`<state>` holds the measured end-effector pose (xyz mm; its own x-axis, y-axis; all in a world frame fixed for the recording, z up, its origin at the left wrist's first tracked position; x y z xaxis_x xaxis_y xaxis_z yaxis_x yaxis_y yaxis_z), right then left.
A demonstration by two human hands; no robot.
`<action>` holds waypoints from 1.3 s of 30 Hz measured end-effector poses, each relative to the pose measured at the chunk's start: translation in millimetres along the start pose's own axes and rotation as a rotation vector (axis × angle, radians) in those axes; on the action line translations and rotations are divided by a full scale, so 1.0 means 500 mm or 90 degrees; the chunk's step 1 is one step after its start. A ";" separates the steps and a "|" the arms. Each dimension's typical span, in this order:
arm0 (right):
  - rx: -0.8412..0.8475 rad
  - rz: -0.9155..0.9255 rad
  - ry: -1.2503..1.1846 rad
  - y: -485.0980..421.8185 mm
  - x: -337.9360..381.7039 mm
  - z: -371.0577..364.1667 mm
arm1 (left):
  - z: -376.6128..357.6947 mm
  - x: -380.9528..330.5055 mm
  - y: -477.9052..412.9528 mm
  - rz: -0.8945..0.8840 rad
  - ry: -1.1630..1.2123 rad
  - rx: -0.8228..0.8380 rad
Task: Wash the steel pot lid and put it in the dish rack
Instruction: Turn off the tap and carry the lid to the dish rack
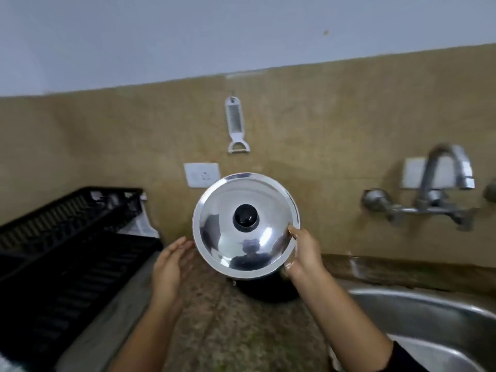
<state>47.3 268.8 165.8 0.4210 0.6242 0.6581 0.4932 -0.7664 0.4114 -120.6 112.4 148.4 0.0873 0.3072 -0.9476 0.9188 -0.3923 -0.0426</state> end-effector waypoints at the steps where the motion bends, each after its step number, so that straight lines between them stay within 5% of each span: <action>1: 0.015 0.002 -0.002 -0.006 -0.029 -0.056 | 0.037 -0.035 -0.031 -0.021 -0.011 -0.004; 9: 0.077 0.013 0.062 -0.050 -0.209 -0.454 | 0.266 -0.261 -0.274 -0.140 -0.119 -0.023; 19: 0.115 0.272 0.183 -0.186 -0.338 -0.840 | 0.460 -0.350 -0.525 -0.155 -0.214 -0.113; 32: 0.160 0.385 0.303 -0.373 -0.469 -0.999 | 0.513 -0.294 -0.646 -0.119 -0.254 -0.086; 39: 0.171 0.272 0.355 -0.449 -0.506 -0.997 | 0.510 -0.285 -0.649 -0.103 -0.247 -0.076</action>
<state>-549.2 207.4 221.3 0.2053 0.0566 0.9771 0.5722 -0.8169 -0.0729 -529.2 -25.2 216.5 -0.1920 -0.0004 -0.9814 0.9486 -0.2565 -0.1854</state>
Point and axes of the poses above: each hand's wrist, its own y-axis away from the middle knuckle, its own z-axis out of the back of the hand, x = y × z, the point moved 2 cm from there along -y, towards the middle knuckle, and after that the axes turned 8 degrees about -z, right-handed, at the moved point
